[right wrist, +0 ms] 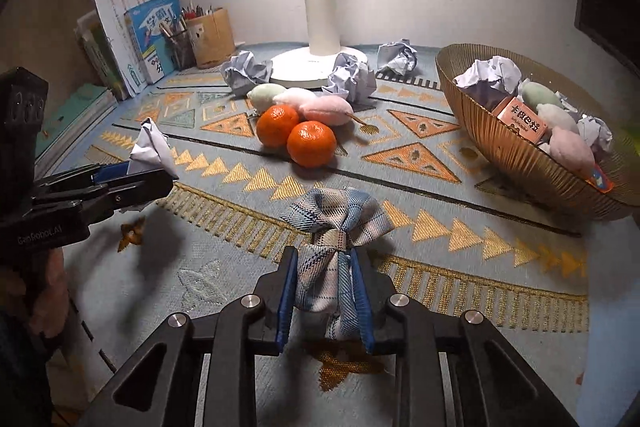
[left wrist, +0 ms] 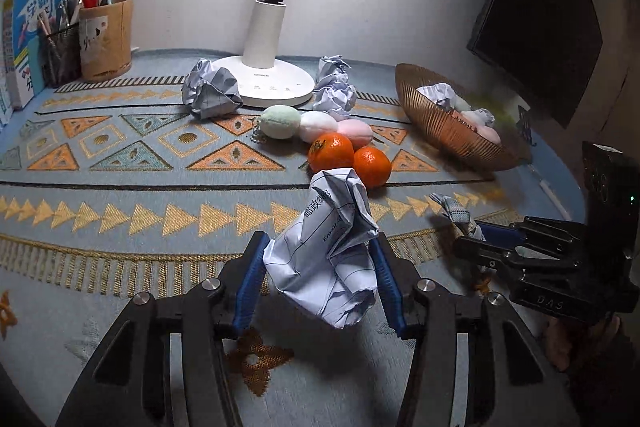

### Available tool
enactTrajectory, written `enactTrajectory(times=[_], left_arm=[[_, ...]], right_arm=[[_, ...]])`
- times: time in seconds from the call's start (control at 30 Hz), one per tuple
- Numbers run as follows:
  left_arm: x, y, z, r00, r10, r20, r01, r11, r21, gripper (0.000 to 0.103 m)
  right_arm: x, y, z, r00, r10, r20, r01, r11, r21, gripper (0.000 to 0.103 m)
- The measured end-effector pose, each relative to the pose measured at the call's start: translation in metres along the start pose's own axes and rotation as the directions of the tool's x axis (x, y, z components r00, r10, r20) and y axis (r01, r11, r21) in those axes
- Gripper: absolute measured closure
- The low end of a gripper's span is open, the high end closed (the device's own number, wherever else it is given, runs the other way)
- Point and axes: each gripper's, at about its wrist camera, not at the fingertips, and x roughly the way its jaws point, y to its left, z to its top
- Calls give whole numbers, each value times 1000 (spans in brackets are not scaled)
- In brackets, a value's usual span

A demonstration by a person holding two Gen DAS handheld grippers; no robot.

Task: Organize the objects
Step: 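Grasp a paper ball with the left gripper while the right gripper grasps the plaid bow plush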

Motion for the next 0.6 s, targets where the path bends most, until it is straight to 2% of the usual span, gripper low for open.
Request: enactTrajectory(times=[0.07, 0.17, 0.27, 0.33, 0.4, 0.5, 0.6], left_arm=[[2, -3, -2, 997, 71, -5, -70, 997, 10, 54], [-2, -3, -2, 999, 42, 15, -43, 999, 17, 52], [8, 8, -1, 999, 35, -35, -36, 999, -39, 52], [15, 13, -3, 997, -20, -79, 14, 998, -67, 52], [17, 10, -4, 996, -13, -92, 7, 998, -59, 52], [16, 1, -6, 996, -8, -88, 7, 1000, -17, 51], [18, 1, -6, 995, 10, -100, -12, 1000, -22, 51]], right_arm=[[8, -4, -3, 999, 13, -47, -12, 999, 34, 53], [7, 0, -4, 999, 17, -32, -15, 999, 42, 39], [11, 8, -4, 998, -51, -32, 51, 998, 30, 37], [12, 16, -4, 994, -102, -34, 102, 995, 2, 37], [11, 21, -5, 990, -136, -23, 136, 991, -22, 38], [9, 11, -5, 993, -111, -28, 111, 994, 19, 37], [6, 4, -6, 996, -92, -21, 93, 994, 61, 37]])
